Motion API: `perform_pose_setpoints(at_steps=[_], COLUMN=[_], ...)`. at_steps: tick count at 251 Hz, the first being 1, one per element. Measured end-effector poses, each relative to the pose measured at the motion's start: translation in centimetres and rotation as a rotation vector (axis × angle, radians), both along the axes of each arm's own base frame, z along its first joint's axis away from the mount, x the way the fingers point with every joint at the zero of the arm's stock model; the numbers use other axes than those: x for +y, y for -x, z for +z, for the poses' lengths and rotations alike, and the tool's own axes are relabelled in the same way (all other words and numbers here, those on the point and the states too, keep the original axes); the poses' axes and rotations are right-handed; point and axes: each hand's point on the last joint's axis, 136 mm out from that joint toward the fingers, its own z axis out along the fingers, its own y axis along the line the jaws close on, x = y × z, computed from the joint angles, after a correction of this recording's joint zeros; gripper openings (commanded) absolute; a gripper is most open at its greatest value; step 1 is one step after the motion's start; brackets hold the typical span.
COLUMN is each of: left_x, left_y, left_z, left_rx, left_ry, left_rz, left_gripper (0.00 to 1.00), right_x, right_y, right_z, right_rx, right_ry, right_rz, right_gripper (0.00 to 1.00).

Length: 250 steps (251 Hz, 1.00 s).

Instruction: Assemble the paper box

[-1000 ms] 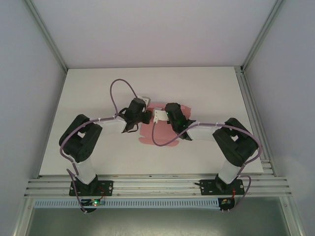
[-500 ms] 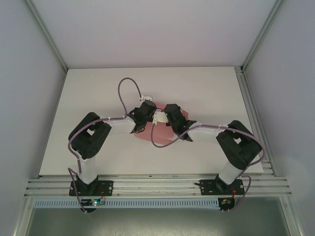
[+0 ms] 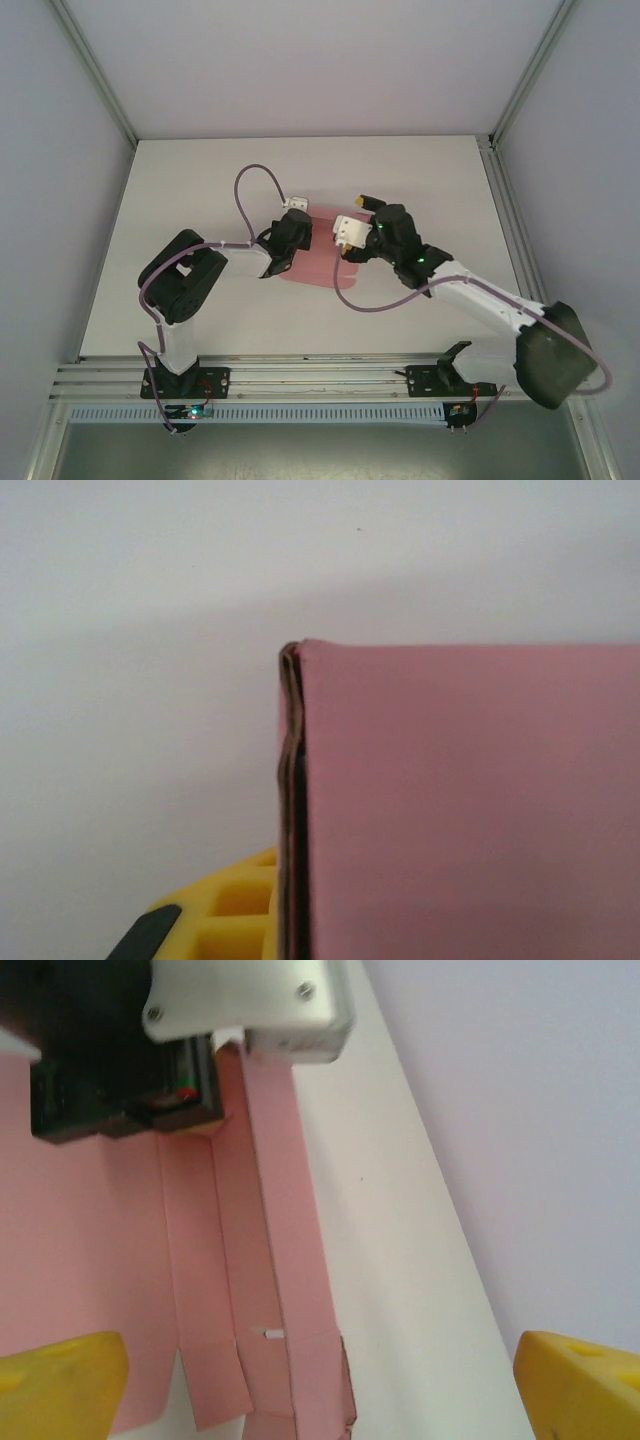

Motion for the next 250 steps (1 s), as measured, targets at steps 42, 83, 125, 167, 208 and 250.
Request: perform_pose_setpoints(at_steps=[42, 83, 125, 167, 208, 250], left_x=[-1.5, -2.9, -3.4, -3.6, -3.5, -3.0], left_y=[1.0, 2.5, 5.4, 5.6, 5.9, 6.6], left_z=[0.1, 0.5, 1.7, 6.2, 8.8, 8.9], left_rx=[-0.04, -0.037, -0.02, -0.102, -0.153, -0.141], left_ry=[0.059, 0.104, 0.164, 0.219, 0.249, 0.265], left_rz=[-0.12, -0.236, -0.345, -0.365, -0.367, -0.36], left_gripper=[0.0, 0.0, 0.0, 0.0, 0.0, 0.0], right_x=[-1.8, -3.5, -6.5, -7.3, -6.5, -6.1], right_y=[-1.0, -3.8, -4.7, -2.3, 0.8, 2.3], right_z=[2.5, 4.6, 6.1, 7.4, 9.4, 8.2], right_rx=[0.066, 0.127, 0.159, 0.224, 0.283, 0.376], right_ry=[-0.198, -0.337, -0.461, -0.539, -0.59, -0.55], right_rz=[-0.099, -0.3, -0.459, -0.463, -0.368, -0.344], right_gripper=[0.98, 0.98, 0.98, 0.98, 0.98, 0.98])
